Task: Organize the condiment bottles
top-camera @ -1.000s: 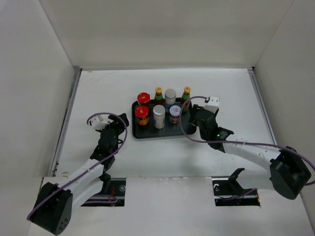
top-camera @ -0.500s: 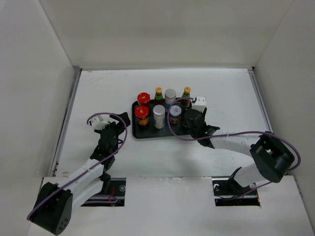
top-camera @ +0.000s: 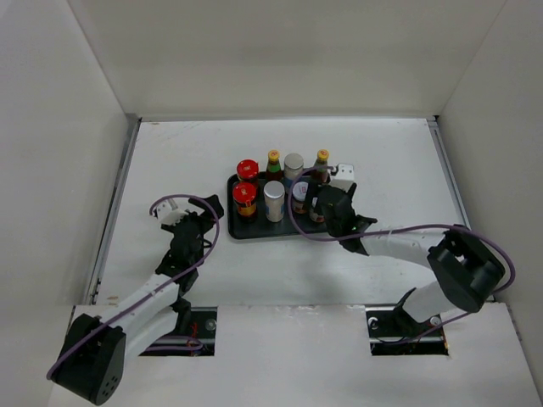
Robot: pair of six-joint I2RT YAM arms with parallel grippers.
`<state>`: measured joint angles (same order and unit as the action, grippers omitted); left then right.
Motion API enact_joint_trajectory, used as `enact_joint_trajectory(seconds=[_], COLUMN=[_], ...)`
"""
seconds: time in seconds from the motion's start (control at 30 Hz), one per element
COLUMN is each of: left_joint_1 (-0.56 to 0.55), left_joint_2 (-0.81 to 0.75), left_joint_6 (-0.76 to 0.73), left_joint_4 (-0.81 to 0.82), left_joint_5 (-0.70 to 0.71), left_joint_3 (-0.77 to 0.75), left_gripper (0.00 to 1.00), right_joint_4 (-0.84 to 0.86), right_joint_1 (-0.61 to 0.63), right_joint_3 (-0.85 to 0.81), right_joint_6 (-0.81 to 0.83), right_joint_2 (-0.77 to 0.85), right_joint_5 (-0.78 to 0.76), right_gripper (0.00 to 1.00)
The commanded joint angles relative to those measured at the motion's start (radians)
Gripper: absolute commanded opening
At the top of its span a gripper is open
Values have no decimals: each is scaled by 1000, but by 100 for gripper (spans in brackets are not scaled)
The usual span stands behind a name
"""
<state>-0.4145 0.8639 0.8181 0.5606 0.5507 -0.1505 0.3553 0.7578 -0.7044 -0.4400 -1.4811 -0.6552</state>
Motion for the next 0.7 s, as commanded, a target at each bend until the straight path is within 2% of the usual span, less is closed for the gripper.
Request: enact_joint_trajectory(seconds=[0.0,0.13,0.23,0.27,0.37,0.4,0.43,0.5,0.53,0.67], left_joint_1=[7,-7,-22,-31,-56,-60,-63,-63,-59,-59], left_joint_2=[-57,-88,-62,-45,-16,-8,1,27,40,72], left_joint_6=[-8,-19,-20,-14,-1,-5,-11,-20,-28,-49], left_joint_4=[13,-49,-201,-246,-321,-336,-350,-384,-407,-479], left_joint_5=[38,58,92,119,156,157,158,155,152,161], left_joint_3=[-24,-59,-142,-165,-219,-233,-247,-283,-306,-376], left_gripper=[100,100,100,100,100,100,100,100,100,100], right_joint_4=[76,82,120,137,157,154,149,142,137,146], right_joint_1=[-2,-1,-8,-18,-48,-70,-97,-162,-195,-312], right_joint_3=[-4,34,95,123,213,242,270,322,347,422], right_joint_6=[-11,-2,-9,-14,-78,-106,-133,-190,-227,-380], right_joint_2=[66,200,301,332,425,455,484,539,562,579], right_joint_5=[5,-23,-43,-53,-106,-112,-112,-101,-93,-17], right_gripper=[90,97,93,83,27,18,15,16,20,57])
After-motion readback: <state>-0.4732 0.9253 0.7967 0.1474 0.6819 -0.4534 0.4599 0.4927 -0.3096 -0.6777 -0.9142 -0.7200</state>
